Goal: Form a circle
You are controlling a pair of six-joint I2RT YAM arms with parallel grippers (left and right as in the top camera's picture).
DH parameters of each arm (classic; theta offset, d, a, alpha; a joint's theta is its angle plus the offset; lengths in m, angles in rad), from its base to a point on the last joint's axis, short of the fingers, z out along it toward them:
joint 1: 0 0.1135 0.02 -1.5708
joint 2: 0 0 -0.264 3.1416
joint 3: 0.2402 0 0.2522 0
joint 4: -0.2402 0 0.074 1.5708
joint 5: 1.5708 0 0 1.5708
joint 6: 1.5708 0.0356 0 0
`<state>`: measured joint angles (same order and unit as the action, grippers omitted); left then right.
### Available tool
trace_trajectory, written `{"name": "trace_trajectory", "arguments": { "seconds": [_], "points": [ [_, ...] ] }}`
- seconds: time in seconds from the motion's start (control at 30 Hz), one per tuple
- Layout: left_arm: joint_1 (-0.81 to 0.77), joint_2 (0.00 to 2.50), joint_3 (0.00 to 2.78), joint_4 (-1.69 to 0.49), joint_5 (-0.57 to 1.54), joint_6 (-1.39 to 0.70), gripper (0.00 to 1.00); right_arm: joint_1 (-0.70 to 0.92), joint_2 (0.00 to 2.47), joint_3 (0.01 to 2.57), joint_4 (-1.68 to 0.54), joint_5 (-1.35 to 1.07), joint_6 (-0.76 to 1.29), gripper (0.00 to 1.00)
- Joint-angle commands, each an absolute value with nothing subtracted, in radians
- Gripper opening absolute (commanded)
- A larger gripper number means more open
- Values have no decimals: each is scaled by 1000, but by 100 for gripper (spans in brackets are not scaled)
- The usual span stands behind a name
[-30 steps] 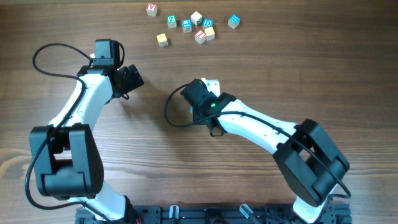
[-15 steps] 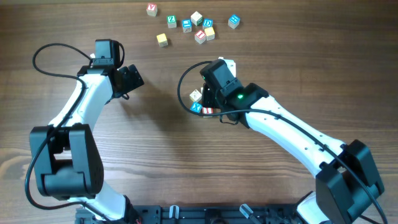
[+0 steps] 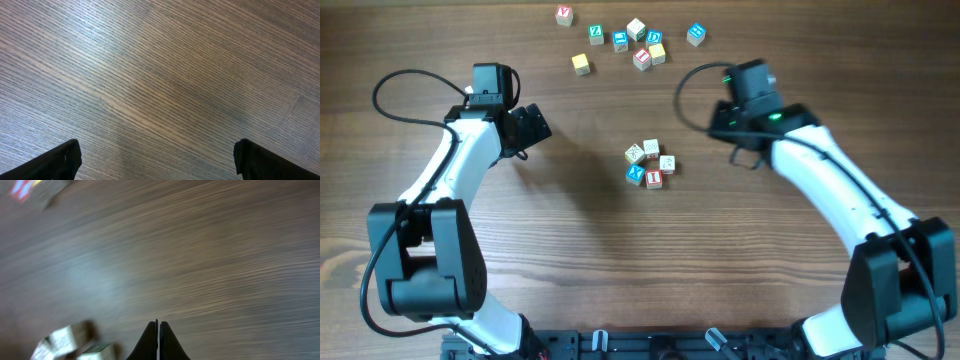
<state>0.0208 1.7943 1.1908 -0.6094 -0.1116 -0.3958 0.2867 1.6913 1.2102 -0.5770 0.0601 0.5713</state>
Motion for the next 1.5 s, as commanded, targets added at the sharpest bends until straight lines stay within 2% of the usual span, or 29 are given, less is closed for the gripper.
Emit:
{"name": "trace_trajectory", "arguments": {
  "seconds": [0.0,0.17,0.2,0.23,0.27,0.3,0.33,0.47,0.53,0.7,0.83,1.47],
  "points": [
    [25,1779,1199,-609,-121,-405,100,188,1705,1202,-597,20,517,4],
    [25,1779,1199,-609,-121,-405,100,97,1705,1202,-620,20,470,6],
    [25,1779,1199,-609,-121,-405,100,86,1705,1202,-626,20,470,13],
    [25,1779,1199,-609,-121,-405,100,80,1705,1202,-635,20,471,44],
    [25,1779,1199,-609,-121,-405,100,80,1705,1202,-649,20,471,65],
    [25,1779,1199,-609,-121,-405,100,81,1705,1202,-658,21,470,80],
    [25,1779,1199,-609,-121,-405,100,81,1705,1202,-673,20,470,86],
    [25,1779,1199,-609,-121,-405,100,81,1711,1202,-728,4,473,88],
    [25,1779,1199,-609,-121,-405,100,81,1711,1202,-727,-2,473,100],
    [25,1779,1199,-609,-121,-405,100,81,1711,1202,-640,44,472,100],
    [25,1779,1199,-609,-121,-405,100,80,1711,1202,-599,235,471,100],
    [25,1779,1199,-609,-121,-405,100,80,1711,1202,-602,239,472,100]
  ]
}}
